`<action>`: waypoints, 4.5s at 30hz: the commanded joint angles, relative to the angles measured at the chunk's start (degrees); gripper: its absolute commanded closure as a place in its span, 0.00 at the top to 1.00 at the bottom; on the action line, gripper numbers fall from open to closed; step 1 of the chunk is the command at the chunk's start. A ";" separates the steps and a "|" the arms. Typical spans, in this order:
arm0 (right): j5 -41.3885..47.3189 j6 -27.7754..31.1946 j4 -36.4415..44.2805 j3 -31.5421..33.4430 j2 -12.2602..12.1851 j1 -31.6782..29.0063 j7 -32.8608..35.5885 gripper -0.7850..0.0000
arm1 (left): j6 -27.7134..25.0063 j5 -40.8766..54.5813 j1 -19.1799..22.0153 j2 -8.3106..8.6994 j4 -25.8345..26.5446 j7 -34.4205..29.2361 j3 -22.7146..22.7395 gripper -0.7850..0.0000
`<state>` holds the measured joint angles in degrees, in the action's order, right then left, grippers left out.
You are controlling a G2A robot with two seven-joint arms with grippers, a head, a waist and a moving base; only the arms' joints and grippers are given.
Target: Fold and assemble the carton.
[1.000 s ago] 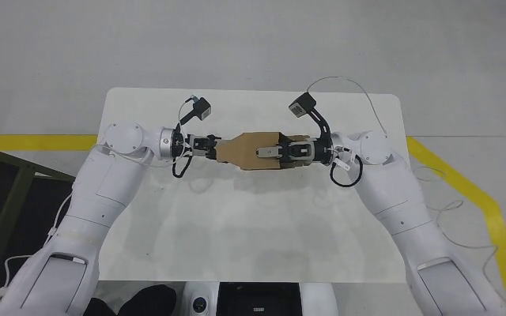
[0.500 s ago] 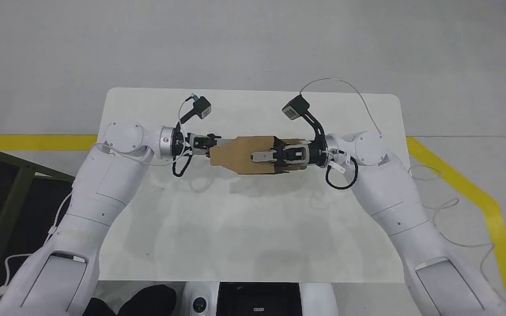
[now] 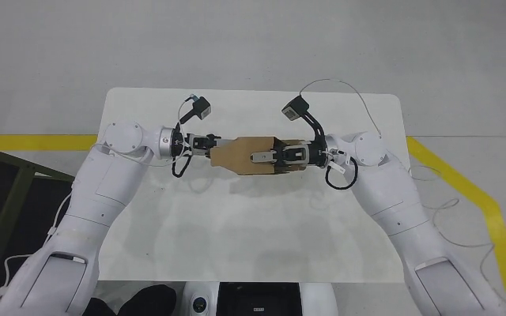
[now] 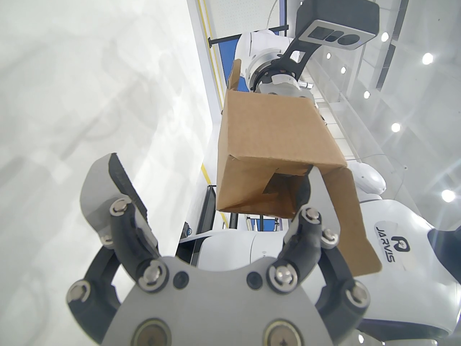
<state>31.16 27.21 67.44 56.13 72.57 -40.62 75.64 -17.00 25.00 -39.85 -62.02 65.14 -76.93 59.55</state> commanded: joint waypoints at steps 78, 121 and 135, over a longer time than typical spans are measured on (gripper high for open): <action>0.25 -0.55 3.53 -0.33 0.21 -0.35 -3.70 0.00 | -0.38 0.94 -0.02 0.01 -0.76 -0.77 -1.58 1.00; -10.08 -4.82 -4.63 -1.23 -0.14 0.79 -4.77 0.00 | -3.71 -4.07 -0.11 1.07 0.12 0.01 1.66 1.00; -14.44 -6.16 -11.14 -6.89 1.75 1.51 -9.66 0.10 | -19.65 -29.19 -4.78 3.29 8.44 12.39 4.92 1.00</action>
<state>16.66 21.14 56.68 49.40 74.23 -39.15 66.04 -35.52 -2.13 -44.28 -58.80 73.19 -65.87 64.42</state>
